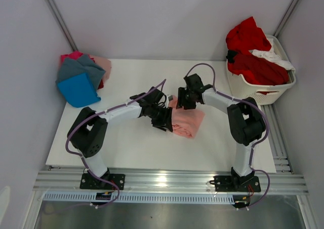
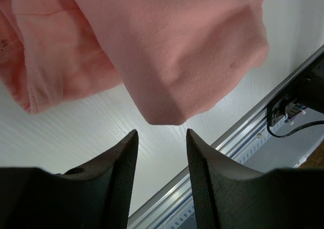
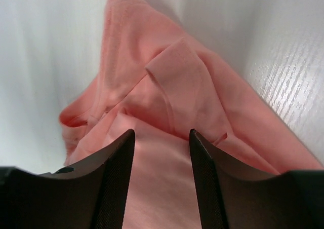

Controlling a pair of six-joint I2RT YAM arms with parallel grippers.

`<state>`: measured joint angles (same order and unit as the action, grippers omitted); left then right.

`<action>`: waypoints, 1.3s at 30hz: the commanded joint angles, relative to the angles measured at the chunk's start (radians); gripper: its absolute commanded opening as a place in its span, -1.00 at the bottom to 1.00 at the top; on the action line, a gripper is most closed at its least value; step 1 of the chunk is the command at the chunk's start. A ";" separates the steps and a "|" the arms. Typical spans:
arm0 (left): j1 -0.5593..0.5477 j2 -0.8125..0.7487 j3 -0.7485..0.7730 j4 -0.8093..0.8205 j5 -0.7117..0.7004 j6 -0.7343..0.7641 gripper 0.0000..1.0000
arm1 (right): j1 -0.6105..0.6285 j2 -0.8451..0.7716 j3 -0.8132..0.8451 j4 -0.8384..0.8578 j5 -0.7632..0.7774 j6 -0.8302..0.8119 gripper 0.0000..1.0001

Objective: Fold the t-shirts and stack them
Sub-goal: Smooth out wrinkles on the folded tshirt

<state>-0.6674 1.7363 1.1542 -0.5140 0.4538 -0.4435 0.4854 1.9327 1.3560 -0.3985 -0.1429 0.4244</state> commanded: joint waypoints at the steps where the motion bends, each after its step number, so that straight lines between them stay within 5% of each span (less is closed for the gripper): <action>1: -0.004 -0.018 0.044 0.061 -0.007 0.003 -0.05 | 0.004 0.054 0.017 0.032 -0.033 -0.021 0.01; 16: -0.017 -0.083 -0.070 0.281 -0.003 -0.040 0.04 | 0.012 0.046 -0.018 0.032 -0.069 -0.022 -0.70; 20: -0.032 -0.046 -0.041 0.235 -0.018 -0.023 -0.23 | 0.013 0.043 -0.012 0.030 -0.060 -0.026 -0.90; 26: -0.040 -0.018 -0.008 0.183 -0.009 0.002 -0.95 | 0.013 0.037 -0.005 0.030 -0.054 -0.026 -1.00; 39: -0.041 -0.145 0.001 0.091 -0.081 0.066 -0.99 | 0.012 -0.031 0.026 0.056 0.008 -0.036 -1.00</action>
<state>-0.7033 1.6855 1.1194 -0.3927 0.3954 -0.4175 0.4934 1.9766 1.3495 -0.3687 -0.1719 0.4057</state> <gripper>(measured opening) 0.017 0.003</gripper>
